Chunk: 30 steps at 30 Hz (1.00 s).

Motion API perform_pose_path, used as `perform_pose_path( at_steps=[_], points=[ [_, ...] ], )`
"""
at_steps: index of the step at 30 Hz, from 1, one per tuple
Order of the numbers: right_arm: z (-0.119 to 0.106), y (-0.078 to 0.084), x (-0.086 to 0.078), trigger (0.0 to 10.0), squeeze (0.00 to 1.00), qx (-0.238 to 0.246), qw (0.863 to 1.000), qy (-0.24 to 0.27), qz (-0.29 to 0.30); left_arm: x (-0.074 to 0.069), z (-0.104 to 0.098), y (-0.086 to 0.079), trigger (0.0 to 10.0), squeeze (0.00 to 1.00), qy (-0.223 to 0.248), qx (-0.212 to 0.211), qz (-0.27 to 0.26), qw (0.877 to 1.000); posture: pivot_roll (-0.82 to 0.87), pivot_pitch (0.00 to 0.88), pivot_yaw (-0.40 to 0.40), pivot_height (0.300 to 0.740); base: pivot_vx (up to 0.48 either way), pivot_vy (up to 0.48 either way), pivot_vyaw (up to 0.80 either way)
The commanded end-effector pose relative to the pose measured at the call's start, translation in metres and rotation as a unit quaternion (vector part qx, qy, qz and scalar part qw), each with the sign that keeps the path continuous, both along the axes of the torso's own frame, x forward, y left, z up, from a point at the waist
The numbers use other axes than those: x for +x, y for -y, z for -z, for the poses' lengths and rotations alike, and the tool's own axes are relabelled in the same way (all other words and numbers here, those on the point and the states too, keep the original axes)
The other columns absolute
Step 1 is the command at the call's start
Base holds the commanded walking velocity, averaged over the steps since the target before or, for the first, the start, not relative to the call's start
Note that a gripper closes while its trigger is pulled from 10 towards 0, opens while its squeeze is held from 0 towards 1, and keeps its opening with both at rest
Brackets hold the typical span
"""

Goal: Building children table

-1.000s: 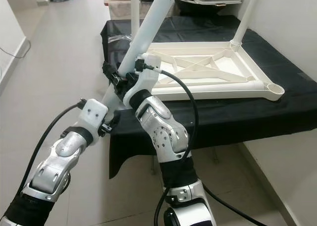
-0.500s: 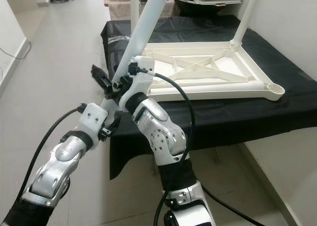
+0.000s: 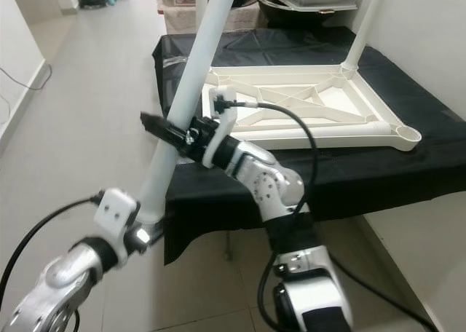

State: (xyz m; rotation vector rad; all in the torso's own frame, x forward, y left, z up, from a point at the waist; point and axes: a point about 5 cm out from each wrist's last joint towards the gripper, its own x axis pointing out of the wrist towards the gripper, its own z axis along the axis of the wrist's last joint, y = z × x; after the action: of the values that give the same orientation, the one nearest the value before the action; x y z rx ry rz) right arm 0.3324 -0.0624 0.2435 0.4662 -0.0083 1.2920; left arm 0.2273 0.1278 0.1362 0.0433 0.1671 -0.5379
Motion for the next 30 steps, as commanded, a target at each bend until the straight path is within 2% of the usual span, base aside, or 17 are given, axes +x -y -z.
perform_pose_path(
  at_steps=[1,3,4,8,13,15,17,22,24,26,30],
  points=[
    [-0.002,-0.002,-0.007,10.0,0.0,-0.001,0.998,0.008,-0.068,-0.009,-0.006,0.002,10.0,0.0,-0.012,-0.042,0.015,0.999,0.04,0.096,0.004,0.74,0.0,0.0,0.0],
    [-0.002,-0.002,-0.007,10.0,0.0,-0.001,0.998,0.008,-0.068,-0.009,-0.006,0.002,10.0,0.0,-0.012,-0.042,0.015,0.999,0.04,0.096,0.004,0.74,0.0,0.0,0.0],
    [-0.002,-0.002,-0.01,10.0,0.0,-0.003,0.995,0.011,-0.098,-0.015,-0.006,0.004,10.0,0.0,-0.019,-0.059,0.025,0.998,0.04,0.096,0.004,0.74,0.0,0.0,0.0],
    [-0.001,-0.001,-0.013,10.0,0.0,-0.005,0.99,0.01,-0.142,-0.025,-0.007,0.008,10.0,0.0,-0.036,-0.089,0.047,0.994,0.03,0.097,0.003,0.74,0.0,0.0,0.0],
    [0.001,-0.001,-0.014,10.0,0.0,-0.006,0.988,0.009,-0.155,-0.03,-0.008,0.012,10.0,0.0,-0.05,-0.114,0.061,0.99,0.03,0.096,0.009,0.74,0.0,0.0,0.0],
    [0.004,-0.002,-0.015,10.0,0.0,-0.007,0.986,0.006,-0.169,-0.038,-0.009,0.019,10.0,0.0,-0.073,-0.156,0.093,0.981,0.03,0.092,0.008,0.74,0.0,0.0,0.0],
    [0.006,-0.003,-0.015,10.0,0.0,-0.008,0.983,0.004,-0.182,-0.045,-0.01,0.022,10.0,0.0,-0.09,-0.172,0.12,0.974,0.03,0.092,0.008,0.74,0.0,0.0,0.0],
    [0.006,-0.003,-0.016,10.0,0.0,-0.007,0.981,0.001,-0.194,-0.05,-0.01,0.021,10.0,0.0,-0.099,-0.173,0.136,0.971,0.03,0.09,0.008,0.74,0.0,0.0,0.0],
    [0.007,-0.004,-0.016,10.0,0.0,-0.007,0.98,-0.001,-0.2,-0.052,-0.008,0.02,10.0,0.0,-0.103,-0.163,0.142,0.971,0.03,0.087,0.007,0.74,0.0,0.0,0.0],
    [0.008,-0.006,-0.017,10.0,0.0,-0.006,0.977,-0.008,-0.214,-0.054,-0.003,0.015,10.0,0.0,-0.109,-0.133,0.148,0.974,0.03,0.084,0.005,0.74,0.0,0.0,0.0],
    [0.009,-0.007,-0.018,10.0,0.0,-0.005,0.975,-0.012,-0.224,-0.054,0.0,0.012,10.0,0.0,-0.114,-0.116,0.15,0.975,0.03,0.08,0.006,0.74,0.0,0.0,0.0]
  ],
)
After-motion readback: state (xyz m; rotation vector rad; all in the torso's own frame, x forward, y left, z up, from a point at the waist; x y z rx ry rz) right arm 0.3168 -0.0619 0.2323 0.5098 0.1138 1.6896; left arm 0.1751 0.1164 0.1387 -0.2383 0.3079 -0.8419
